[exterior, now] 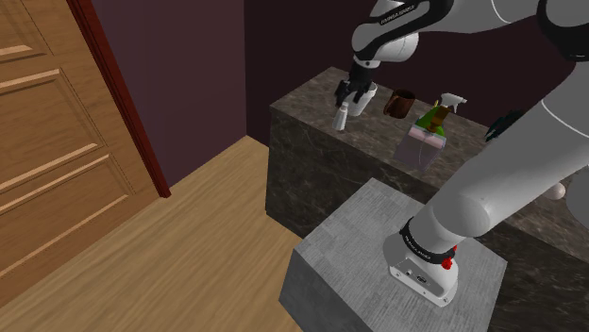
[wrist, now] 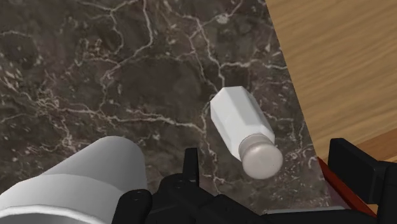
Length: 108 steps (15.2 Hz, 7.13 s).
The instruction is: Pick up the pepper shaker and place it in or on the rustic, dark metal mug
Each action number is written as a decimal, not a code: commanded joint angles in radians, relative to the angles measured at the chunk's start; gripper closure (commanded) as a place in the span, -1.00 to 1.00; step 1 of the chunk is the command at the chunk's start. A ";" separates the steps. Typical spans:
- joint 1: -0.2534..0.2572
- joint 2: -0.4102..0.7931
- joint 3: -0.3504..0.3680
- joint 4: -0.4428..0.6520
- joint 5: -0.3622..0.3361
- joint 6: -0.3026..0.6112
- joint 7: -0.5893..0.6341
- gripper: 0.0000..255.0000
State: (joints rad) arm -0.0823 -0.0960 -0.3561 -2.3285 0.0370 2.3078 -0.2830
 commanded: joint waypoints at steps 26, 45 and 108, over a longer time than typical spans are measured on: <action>0.003 0.040 -0.002 -0.009 0.023 0.049 -0.016 1.00; -0.001 -0.082 0.013 0.136 -0.036 -0.210 0.039 1.00; -0.319 0.399 -0.282 0.635 0.254 -0.356 -0.659 -1.00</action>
State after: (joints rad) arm -0.4010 0.3030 -0.6382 -1.6937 0.2913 1.9523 -0.9424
